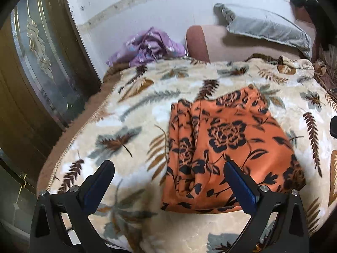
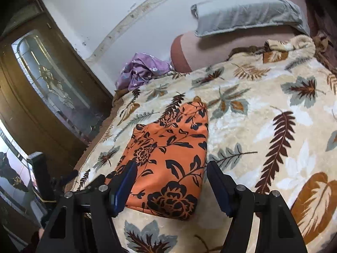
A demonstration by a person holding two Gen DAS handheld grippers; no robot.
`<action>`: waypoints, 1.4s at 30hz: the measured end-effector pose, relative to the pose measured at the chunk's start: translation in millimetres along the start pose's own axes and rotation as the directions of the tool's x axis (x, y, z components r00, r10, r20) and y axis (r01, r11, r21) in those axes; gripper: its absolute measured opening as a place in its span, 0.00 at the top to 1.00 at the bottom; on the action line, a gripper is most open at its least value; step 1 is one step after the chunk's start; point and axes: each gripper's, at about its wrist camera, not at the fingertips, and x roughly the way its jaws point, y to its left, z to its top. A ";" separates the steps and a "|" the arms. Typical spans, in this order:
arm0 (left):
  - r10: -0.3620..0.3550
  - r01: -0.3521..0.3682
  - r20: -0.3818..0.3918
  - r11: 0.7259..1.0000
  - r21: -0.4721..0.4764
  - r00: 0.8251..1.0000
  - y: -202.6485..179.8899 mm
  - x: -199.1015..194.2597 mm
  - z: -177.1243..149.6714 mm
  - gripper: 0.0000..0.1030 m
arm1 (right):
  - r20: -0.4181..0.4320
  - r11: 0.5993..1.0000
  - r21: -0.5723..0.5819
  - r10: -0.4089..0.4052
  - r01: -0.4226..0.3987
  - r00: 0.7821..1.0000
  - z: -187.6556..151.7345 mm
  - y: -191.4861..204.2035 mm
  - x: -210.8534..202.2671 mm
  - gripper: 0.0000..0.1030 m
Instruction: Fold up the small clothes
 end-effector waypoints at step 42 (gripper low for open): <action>-0.061 0.029 -0.186 0.985 -0.169 0.981 95.9 66.5 14.8 0.00 | -0.184 0.934 0.342 0.178 -0.107 0.967 5.4 -61.1 75.4 0.29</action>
